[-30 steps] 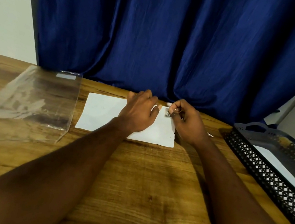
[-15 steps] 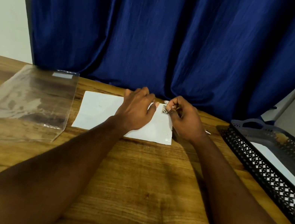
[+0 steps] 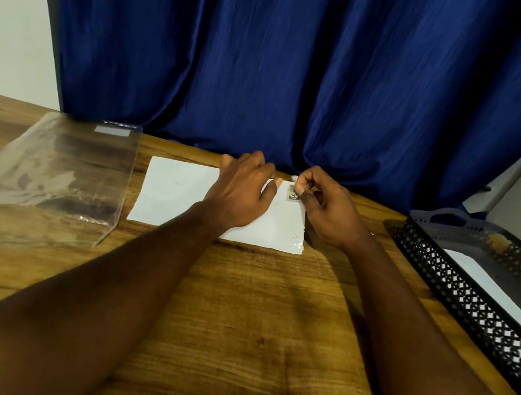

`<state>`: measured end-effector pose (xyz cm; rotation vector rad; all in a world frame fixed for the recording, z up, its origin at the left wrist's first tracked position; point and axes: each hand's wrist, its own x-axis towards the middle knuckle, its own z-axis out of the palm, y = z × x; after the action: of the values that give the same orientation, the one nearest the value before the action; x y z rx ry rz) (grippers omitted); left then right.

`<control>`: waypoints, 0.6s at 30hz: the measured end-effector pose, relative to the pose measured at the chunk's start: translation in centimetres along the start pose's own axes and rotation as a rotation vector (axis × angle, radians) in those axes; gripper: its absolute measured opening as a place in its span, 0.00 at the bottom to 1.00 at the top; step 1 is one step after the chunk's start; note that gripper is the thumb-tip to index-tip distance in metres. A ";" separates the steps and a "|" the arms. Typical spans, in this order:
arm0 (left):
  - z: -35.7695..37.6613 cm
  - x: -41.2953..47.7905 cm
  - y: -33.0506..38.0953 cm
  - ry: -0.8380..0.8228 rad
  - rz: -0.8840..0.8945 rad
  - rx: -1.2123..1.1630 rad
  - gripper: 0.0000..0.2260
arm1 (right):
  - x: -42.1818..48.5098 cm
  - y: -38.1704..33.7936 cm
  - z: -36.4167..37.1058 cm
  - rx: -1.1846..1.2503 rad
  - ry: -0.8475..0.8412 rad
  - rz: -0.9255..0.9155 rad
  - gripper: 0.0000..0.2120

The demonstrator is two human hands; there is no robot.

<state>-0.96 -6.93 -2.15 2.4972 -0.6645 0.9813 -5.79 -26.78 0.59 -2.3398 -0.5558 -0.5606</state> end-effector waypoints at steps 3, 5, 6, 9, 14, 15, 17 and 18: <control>0.1 0.0 0.0 0.010 0.003 -0.003 0.12 | 0.0 -0.1 0.1 -0.007 0.024 0.005 0.03; 0.1 -0.1 -0.1 0.016 0.005 -0.003 0.12 | 0.1 -0.2 0.2 -0.009 0.044 0.012 0.03; 0.1 -0.1 -0.1 0.019 0.006 -0.003 0.12 | 0.1 -0.2 0.3 -0.009 0.052 0.022 0.03; 0.2 -0.1 -0.1 0.011 0.000 -0.004 0.12 | 0.1 -0.2 0.5 -0.004 0.069 0.048 0.04; 0.1 -0.1 -0.1 0.008 -0.002 -0.011 0.12 | 0.0 -0.3 0.7 0.017 0.089 0.069 0.04; 0.1 -0.2 -0.1 0.008 -0.001 -0.009 0.12 | 0.0 -0.3 0.7 0.023 0.099 0.073 0.04; 0.0 -0.2 -0.1 0.009 0.002 -0.010 0.13 | 0.0 -0.4 0.7 0.045 0.117 0.069 0.03; 0.0 -0.2 -0.1 0.008 0.004 -0.012 0.14 | 0.0 -0.3 0.7 0.061 0.125 0.060 0.04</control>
<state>-0.99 -6.76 -2.29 2.4820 -0.6715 0.9851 -5.79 -26.10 0.24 -2.2383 -0.4370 -0.6476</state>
